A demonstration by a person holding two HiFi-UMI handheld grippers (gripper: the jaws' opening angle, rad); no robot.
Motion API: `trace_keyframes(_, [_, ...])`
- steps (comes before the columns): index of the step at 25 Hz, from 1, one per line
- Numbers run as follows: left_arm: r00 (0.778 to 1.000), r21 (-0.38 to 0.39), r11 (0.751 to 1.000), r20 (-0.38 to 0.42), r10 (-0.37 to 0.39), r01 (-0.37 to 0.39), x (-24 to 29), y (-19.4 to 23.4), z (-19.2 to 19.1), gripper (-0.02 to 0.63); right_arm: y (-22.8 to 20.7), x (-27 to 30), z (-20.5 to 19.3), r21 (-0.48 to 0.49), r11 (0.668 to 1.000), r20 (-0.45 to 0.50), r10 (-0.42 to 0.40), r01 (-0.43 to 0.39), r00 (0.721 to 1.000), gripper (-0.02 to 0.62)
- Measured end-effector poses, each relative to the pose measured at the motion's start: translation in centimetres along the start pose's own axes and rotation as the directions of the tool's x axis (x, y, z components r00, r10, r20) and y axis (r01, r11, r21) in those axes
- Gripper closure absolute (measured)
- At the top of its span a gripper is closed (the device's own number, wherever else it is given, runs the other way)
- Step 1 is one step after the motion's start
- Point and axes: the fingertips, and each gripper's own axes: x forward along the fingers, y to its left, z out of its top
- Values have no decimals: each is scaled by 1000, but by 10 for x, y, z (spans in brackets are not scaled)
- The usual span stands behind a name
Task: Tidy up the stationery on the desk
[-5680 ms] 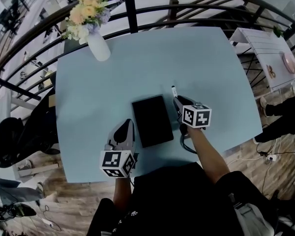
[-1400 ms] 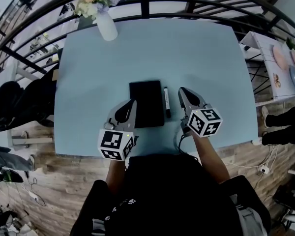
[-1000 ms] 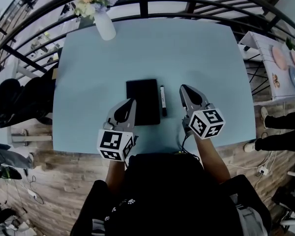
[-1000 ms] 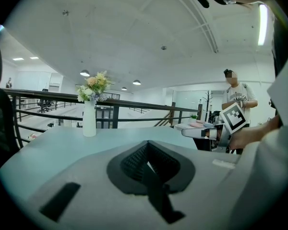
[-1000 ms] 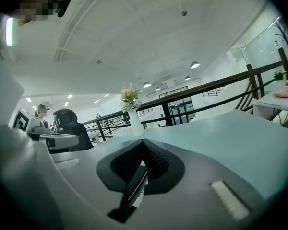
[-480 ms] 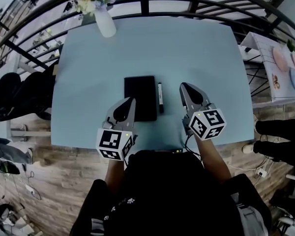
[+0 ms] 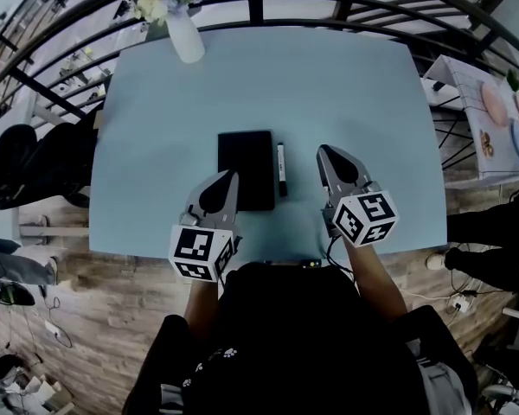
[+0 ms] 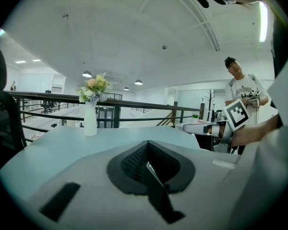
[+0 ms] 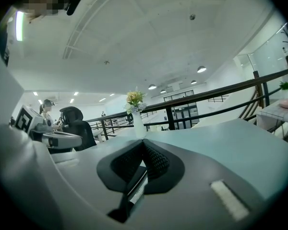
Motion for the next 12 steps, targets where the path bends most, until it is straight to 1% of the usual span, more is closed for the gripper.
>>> trace_keyframes(12, [1000, 1, 1000, -4, 5, -5, 3, 4, 1, 612, 0, 4, 0, 9, 1000, -1, 7, -7, 1000, 583])
